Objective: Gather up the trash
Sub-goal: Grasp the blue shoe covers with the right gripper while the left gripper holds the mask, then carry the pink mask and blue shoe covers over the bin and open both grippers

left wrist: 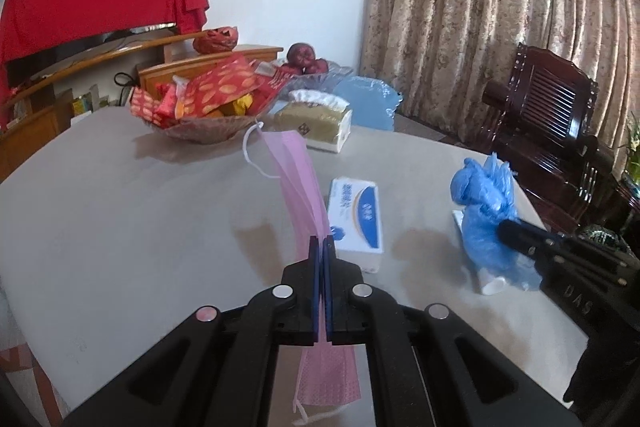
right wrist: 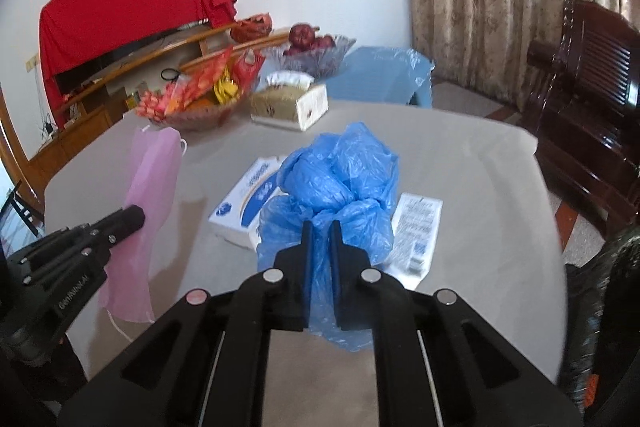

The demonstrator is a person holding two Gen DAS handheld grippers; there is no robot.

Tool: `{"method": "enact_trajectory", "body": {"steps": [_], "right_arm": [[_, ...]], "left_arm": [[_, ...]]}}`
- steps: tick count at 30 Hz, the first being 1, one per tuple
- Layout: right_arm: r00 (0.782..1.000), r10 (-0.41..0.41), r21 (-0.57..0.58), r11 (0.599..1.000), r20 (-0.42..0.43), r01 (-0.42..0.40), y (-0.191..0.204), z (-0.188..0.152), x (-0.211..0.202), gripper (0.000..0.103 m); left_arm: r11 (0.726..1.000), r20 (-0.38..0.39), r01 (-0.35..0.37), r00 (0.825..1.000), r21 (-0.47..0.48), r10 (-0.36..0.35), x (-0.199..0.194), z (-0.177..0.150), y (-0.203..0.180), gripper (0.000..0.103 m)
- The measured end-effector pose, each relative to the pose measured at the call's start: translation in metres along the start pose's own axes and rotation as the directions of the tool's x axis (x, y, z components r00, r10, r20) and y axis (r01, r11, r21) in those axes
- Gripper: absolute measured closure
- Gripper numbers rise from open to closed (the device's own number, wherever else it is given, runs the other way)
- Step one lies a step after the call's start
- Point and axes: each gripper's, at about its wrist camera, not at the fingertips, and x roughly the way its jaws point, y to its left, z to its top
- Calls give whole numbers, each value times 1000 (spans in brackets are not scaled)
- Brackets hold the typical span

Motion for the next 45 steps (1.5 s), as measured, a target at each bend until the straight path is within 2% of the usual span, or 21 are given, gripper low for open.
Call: {"method": "enact_trajectory", "body": {"steps": [9,24,35,45], "right_arm": [[997,-35,-14,999,75,36,-17,13,-52,96],[980,-124,31,992,158,121,-66,12,-135,96],[954,-220,73,975,203,210,-108,1,-186,96],[924,-313,123,949,219,292,-146,-18,-223,96]], "left_arm": [[998,26,54,998,23,-54,-20,16,-31,101],[981,57,178,982,77,-183,-54,37,-105,101],[953,70,268,958,143,-280,-75,40,-161,101],[914,60,349,928,205,-368,-90,37,-210,101]]}}
